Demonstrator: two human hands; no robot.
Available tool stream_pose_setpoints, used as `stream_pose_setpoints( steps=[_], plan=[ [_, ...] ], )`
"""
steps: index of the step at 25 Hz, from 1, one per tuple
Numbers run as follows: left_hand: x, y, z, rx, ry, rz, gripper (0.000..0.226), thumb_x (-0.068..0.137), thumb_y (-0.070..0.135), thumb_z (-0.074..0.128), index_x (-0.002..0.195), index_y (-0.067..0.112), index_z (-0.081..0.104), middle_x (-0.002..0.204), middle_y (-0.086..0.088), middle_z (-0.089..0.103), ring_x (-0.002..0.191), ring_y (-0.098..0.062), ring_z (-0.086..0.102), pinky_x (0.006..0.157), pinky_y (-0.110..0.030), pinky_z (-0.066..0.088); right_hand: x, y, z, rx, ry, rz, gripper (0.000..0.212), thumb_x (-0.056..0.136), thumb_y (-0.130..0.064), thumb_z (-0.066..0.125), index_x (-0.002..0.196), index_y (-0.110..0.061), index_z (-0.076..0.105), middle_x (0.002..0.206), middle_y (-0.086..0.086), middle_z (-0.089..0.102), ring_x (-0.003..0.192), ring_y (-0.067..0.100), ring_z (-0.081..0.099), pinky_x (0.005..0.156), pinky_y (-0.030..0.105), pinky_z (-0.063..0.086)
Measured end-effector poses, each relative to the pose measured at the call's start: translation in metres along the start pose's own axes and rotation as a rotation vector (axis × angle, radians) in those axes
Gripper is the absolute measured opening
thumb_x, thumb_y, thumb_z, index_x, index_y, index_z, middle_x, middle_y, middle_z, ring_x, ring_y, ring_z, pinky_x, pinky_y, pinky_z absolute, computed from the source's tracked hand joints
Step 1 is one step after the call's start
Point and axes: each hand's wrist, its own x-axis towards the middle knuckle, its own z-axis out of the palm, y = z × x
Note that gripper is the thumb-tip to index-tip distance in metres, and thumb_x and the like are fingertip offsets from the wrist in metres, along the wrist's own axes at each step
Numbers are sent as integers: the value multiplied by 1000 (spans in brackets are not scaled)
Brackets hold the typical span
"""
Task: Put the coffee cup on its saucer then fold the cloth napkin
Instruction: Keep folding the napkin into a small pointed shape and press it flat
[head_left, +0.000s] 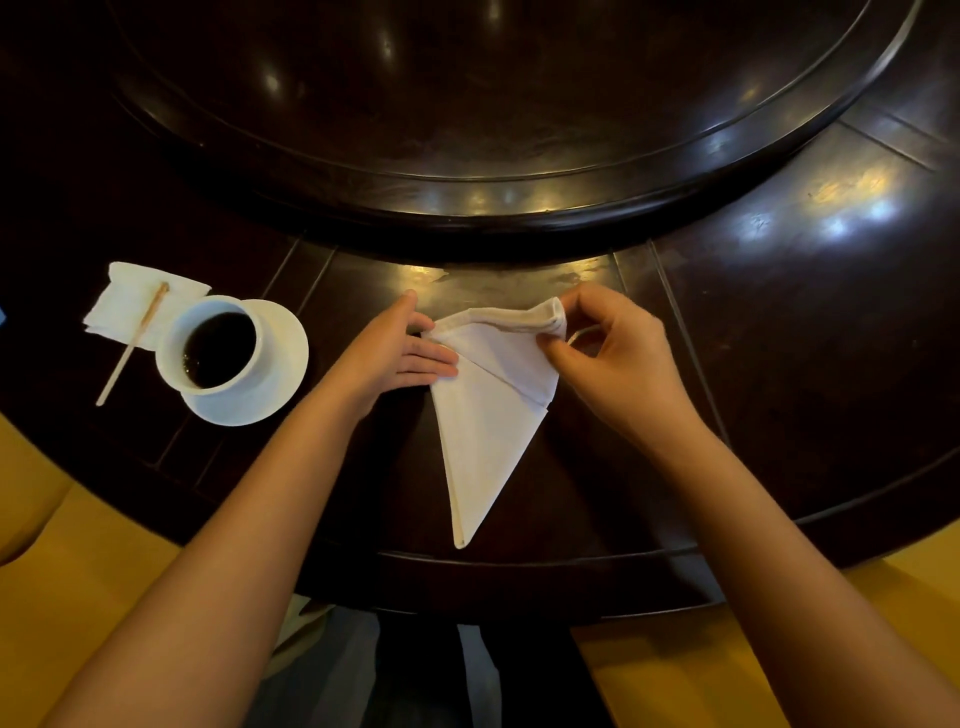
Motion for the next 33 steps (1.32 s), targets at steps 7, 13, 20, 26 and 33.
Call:
stream_pose_setpoints(
  steps=[7,13,20,26,33],
  plan=[
    [11,5,2,184,86,42,26,95,30,50,104,6,53,95,-13,65,81,-19,66,67,-25,55,-66,-4,44,-308,-203,-439,7,78,-11,60,84,-11,63,85,4,62,77,23,54,67,33,37],
    [15,-2,-6,404,179,150,9,88,15,61,87,7,58,89,-8,64,80,-16,65,71,-25,54,-90,22,75,-466,-281,-503,1,83,-12,62,83,-13,62,85,3,61,74,22,53,70,30,35],
    [16,-6,-6,433,225,202,12,86,15,64,90,3,62,81,-9,66,72,-14,65,68,-23,52,-90,28,82,-515,-441,-481,14,88,-23,54,86,-13,64,87,2,61,79,21,54,71,32,43],
    [19,-13,-7,429,242,248,11,84,17,66,86,7,62,82,-17,67,77,-25,66,80,-42,55,-65,38,61,-520,-203,-391,40,92,-34,51,124,-10,56,130,11,56,123,27,48,103,39,35],
    [-3,-22,17,756,565,555,23,89,21,57,110,12,56,101,-8,63,95,-23,59,73,-23,44,-58,68,66,-745,-416,-233,78,91,-59,31,148,-11,8,156,5,7,143,15,-2,115,44,5]
  ],
)
